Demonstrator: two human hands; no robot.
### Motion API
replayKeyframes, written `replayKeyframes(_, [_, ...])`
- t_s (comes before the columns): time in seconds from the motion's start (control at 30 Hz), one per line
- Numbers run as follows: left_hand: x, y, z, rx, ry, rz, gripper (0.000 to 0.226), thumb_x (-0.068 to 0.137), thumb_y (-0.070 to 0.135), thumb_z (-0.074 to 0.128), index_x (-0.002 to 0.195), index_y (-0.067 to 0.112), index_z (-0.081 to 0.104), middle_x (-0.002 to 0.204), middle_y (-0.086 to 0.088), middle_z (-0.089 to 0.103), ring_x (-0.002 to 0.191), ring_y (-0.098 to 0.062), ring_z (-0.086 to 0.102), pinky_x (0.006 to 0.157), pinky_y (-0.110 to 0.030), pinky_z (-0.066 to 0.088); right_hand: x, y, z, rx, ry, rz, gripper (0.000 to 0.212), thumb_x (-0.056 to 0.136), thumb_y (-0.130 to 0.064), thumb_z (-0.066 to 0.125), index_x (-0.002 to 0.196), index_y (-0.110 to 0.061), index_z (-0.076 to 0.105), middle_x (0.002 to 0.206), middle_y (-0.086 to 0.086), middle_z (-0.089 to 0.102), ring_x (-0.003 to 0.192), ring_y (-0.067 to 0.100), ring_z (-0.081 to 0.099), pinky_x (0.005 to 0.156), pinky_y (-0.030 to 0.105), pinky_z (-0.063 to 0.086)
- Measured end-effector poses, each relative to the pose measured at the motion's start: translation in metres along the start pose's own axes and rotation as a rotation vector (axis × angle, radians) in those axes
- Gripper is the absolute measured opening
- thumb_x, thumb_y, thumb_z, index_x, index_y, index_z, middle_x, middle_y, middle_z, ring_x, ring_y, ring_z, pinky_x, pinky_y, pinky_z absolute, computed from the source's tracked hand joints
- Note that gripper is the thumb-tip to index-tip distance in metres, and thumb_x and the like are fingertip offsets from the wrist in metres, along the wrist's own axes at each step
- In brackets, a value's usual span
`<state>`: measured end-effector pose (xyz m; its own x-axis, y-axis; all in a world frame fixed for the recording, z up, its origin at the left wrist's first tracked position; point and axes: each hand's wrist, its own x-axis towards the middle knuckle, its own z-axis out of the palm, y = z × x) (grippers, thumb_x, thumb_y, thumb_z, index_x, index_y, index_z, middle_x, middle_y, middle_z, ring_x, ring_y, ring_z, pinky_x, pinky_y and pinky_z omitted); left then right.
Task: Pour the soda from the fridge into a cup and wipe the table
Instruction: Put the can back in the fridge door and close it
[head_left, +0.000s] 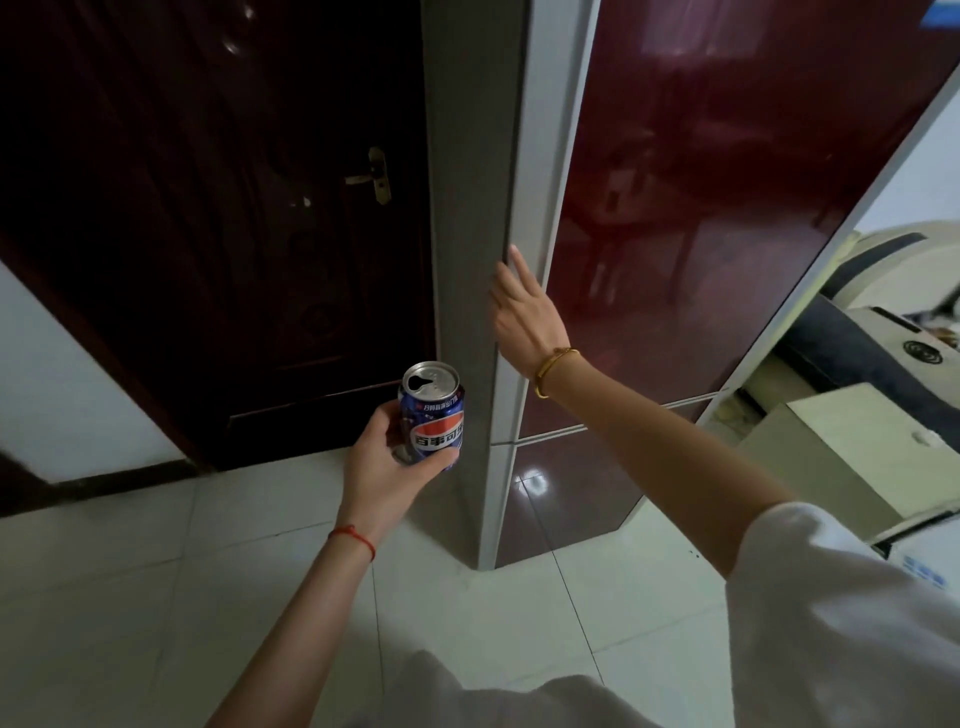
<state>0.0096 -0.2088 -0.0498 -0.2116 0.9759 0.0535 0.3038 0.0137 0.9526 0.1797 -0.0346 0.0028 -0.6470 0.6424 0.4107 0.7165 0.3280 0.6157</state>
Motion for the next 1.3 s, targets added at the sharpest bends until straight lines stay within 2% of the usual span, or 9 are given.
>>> replayKeyframes(0.1, [0.001, 0.001, -0.003, 0.000, -0.018, 0.011, 0.065, 0.065, 0.018, 0.089, 0.121, 0.027, 0.056, 0.112, 0.016, 0.065, 0.101, 0.005, 0.063, 0.077, -0.005, 0.048, -0.003, -0.007, -0.002, 0.009, 0.018, 0.048, 0.034, 0.090, -0.010, 0.048, 0.119, 0.000, 0.066, 0.123, 0.015, 0.062, 0.133, 0.034, 0.038, 0.120, 0.051, 0.018])
replayKeyframes(0.2, [0.001, 0.000, -0.006, 0.001, -0.035, 0.012, 0.069, 0.065, 0.020, 0.089, 0.125, 0.021, 0.057, 0.114, 0.012, 0.066, 0.104, 0.002, 0.063, 0.081, -0.008, 0.047, -0.025, -0.014, -0.011, 0.016, 0.082, 0.118, 0.039, 0.093, -0.009, 0.043, 0.128, -0.001, 0.059, 0.129, 0.013, 0.060, 0.135, 0.031, 0.040, 0.122, 0.049, 0.010])
replayKeyframes(0.33, [-0.001, 0.001, -0.007, 0.029, -0.081, 0.033, 0.073, 0.063, 0.028, 0.090, 0.128, 0.021, 0.055, 0.117, 0.009, 0.067, 0.105, -0.004, 0.063, 0.092, -0.025, 0.052, -0.069, -0.012, -0.032, 0.030, 0.152, 0.166, 0.035, 0.088, -0.007, 0.054, 0.121, 0.000, 0.063, 0.119, 0.015, 0.065, 0.129, 0.033, 0.048, 0.120, 0.049, 0.019])
replayKeyframes(0.43, [-0.005, 0.006, -0.001, 0.032, -0.148, 0.046, 0.073, 0.065, 0.027, 0.089, 0.129, 0.021, 0.054, 0.120, 0.007, 0.065, 0.108, -0.008, 0.062, 0.092, -0.028, 0.051, -0.100, -0.009, -0.047, 0.013, 0.127, 0.206, 0.032, 0.088, -0.008, 0.049, 0.115, -0.005, 0.067, 0.115, 0.013, 0.067, 0.126, 0.033, 0.051, 0.121, 0.049, 0.015])
replayKeyframes(0.57, [-0.012, 0.017, 0.016, 0.034, -0.253, 0.081, 0.074, 0.064, 0.027, 0.089, 0.130, 0.020, 0.054, 0.121, 0.003, 0.065, 0.109, -0.011, 0.063, 0.092, -0.029, 0.052, -0.148, -0.005, -0.060, -0.009, 0.151, 0.256, 0.030, 0.088, -0.009, 0.057, 0.117, -0.007, 0.066, 0.116, 0.013, 0.067, 0.125, 0.033, 0.052, 0.117, 0.050, 0.025])
replayKeyframes(0.67, [-0.018, 0.029, 0.033, 0.012, -0.331, 0.104, 0.074, 0.065, 0.021, 0.089, 0.130, 0.017, 0.054, 0.120, 0.002, 0.064, 0.107, -0.012, 0.062, 0.082, -0.015, 0.048, -0.184, -0.004, -0.070, -0.028, 0.164, 0.350, 0.041, 0.087, -0.007, 0.061, 0.127, -0.007, 0.059, 0.129, 0.013, 0.061, 0.132, 0.033, 0.042, 0.120, 0.049, 0.017])
replayKeyframes(0.83, [-0.037, 0.053, 0.064, -0.047, -0.497, 0.145, 0.072, 0.068, 0.012, 0.086, 0.131, 0.019, 0.052, 0.114, 0.010, 0.060, 0.098, 0.002, 0.058, 0.077, -0.010, 0.046, -0.239, 0.005, -0.096, -0.010, 0.179, 0.571, 0.057, 0.091, 0.000, 0.052, 0.146, -0.010, 0.040, 0.154, 0.014, 0.033, 0.147, 0.030, 0.015, 0.121, 0.051, 0.008])
replayKeyframes(1.0, [-0.054, 0.065, 0.098, -0.058, -0.614, 0.175, 0.073, 0.065, 0.015, 0.088, 0.128, 0.024, 0.054, 0.119, 0.006, 0.064, 0.110, -0.012, 0.062, 0.095, -0.036, 0.053, -0.287, 0.021, -0.115, 0.034, 0.218, 0.810, 0.072, 0.091, 0.000, 0.057, 0.152, -0.007, 0.019, 0.158, 0.017, 0.020, 0.149, 0.032, 0.008, 0.121, 0.050, 0.014])
replayKeyframes(1.3, [-0.101, 0.105, 0.160, -0.088, -0.744, 0.256, 0.065, 0.069, 0.009, 0.085, 0.121, 0.030, 0.052, 0.109, 0.016, 0.062, 0.098, 0.004, 0.060, 0.071, -0.005, 0.049, -0.376, 0.066, -0.127, 0.116, 0.210, 1.117, 0.065, 0.098, -0.018, 0.053, 0.151, -0.003, 0.020, 0.159, 0.016, 0.019, 0.149, 0.033, 0.012, 0.118, 0.054, 0.022])
